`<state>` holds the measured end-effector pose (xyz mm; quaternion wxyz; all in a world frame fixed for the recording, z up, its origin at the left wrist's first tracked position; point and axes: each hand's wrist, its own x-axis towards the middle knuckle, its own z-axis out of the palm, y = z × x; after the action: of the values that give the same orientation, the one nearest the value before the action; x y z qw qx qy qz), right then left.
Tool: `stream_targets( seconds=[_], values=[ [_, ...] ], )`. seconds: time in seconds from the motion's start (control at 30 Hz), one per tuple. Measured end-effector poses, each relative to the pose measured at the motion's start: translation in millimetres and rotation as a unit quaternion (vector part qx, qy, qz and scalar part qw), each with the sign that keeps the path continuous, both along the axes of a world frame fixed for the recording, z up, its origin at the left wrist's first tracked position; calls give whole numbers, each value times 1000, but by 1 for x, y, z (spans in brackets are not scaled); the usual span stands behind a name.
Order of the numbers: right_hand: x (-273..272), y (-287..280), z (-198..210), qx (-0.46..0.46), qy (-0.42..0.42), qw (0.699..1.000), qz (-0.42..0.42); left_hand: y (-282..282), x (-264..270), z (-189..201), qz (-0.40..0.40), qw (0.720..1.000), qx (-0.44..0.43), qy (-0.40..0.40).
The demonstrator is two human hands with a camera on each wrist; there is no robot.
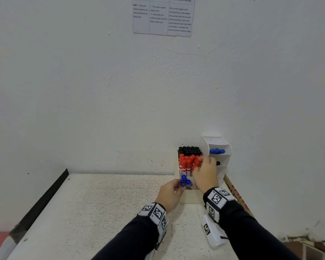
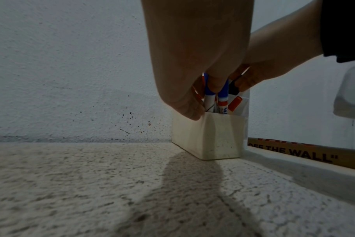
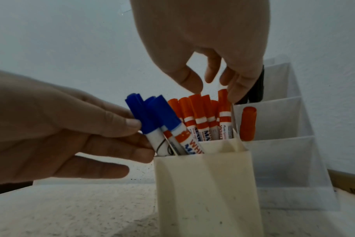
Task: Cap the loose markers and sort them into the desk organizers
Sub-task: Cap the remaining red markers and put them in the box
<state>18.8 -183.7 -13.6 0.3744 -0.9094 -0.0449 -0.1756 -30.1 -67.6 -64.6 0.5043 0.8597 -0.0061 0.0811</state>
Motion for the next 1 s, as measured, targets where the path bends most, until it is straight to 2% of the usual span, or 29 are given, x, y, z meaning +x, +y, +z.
stream_targets(
  seconds=[0.07, 0.17, 0.23, 0.37, 0.63, 0.8, 0.87, 0.93, 1.0],
  values=[
    [-3, -1, -4, -2, 11, 999, -33, 0, 1, -1, 4, 1000, 6, -2],
    [-1, -2, -8, 21, 68, 997, 14, -2, 1, -2, 5, 1000, 9, -7],
    [2, -4, -9, 12, 60, 998, 27, -2, 0, -1, 4, 1000, 9, -6],
    [11, -6, -14, 22, 11, 1000, 2, -1, 1, 0, 1, 1000, 7, 0],
    [21, -2, -12, 42, 63, 997, -22, 0, 1, 2, -7, 1000, 20, -6],
    [0, -14, -18, 80, -8, 992, -94, -7, 2, 3, -15, 999, 43, -26],
    [-4, -26, -24, 57, -32, 987, -146, -10, 2, 2, -10, 999, 40, -30],
    [1, -41, -24, 67, -26, 980, -187, -12, 2, 0, -1, 999, 32, -31],
    [7, -56, -17, 112, -1, 977, -179, -14, 3, -1, 7, 999, 29, -31]
  ],
)
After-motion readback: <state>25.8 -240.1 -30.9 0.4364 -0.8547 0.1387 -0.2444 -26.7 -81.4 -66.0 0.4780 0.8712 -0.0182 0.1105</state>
